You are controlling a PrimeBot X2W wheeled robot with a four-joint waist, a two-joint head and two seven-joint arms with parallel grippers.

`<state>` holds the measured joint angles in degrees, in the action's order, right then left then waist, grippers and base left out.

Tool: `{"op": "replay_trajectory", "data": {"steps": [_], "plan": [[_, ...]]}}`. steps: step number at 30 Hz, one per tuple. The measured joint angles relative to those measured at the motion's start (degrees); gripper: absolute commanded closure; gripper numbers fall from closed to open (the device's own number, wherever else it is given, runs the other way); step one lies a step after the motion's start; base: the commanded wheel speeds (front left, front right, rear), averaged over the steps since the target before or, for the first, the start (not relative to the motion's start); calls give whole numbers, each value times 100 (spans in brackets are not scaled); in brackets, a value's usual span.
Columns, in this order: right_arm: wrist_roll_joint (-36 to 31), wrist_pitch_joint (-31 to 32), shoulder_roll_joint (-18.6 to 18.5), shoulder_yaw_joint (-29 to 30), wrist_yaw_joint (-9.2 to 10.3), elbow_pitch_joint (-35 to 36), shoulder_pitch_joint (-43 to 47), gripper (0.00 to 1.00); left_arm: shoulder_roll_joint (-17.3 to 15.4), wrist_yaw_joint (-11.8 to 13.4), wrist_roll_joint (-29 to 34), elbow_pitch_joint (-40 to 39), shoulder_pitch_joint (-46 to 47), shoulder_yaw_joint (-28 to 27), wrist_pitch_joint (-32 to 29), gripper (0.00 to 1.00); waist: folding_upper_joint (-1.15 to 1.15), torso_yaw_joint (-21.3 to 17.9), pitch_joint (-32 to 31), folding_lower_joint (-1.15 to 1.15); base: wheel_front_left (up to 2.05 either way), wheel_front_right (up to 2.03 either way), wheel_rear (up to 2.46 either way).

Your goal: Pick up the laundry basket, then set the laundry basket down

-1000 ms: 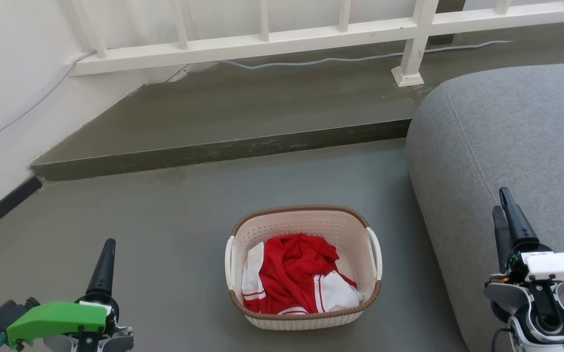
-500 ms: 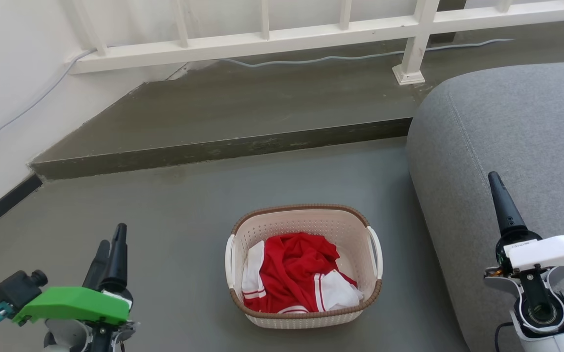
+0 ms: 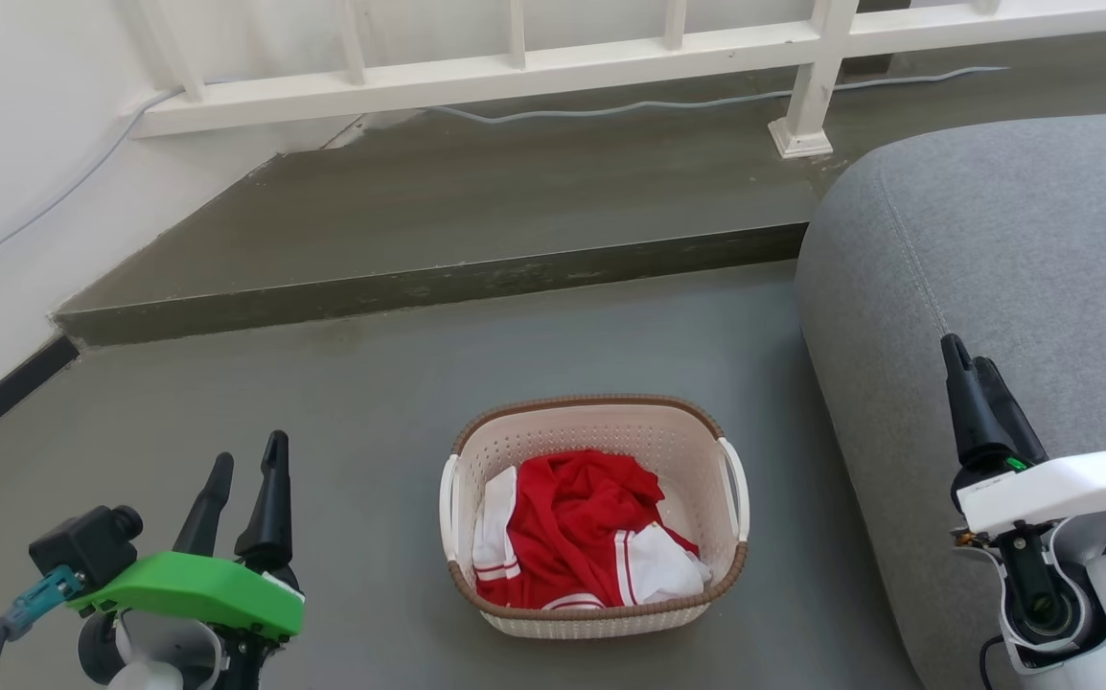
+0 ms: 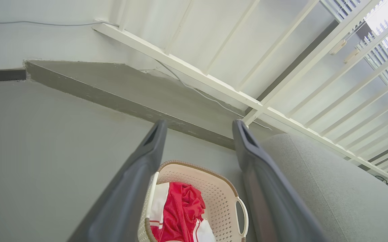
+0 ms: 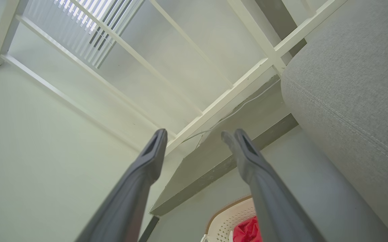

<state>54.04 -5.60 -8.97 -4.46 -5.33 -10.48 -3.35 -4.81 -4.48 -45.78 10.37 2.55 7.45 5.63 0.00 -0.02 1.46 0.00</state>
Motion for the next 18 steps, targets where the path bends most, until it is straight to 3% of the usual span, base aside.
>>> {"op": "replay_trajectory", "data": {"steps": [18], "plan": [[-1579, -356, -14, -364, 180, 30, -117, 0, 41, 71, 1538, -211, 116, 274, 353, 0, 0, 24, 72, 0, 0, 0, 0]]}}
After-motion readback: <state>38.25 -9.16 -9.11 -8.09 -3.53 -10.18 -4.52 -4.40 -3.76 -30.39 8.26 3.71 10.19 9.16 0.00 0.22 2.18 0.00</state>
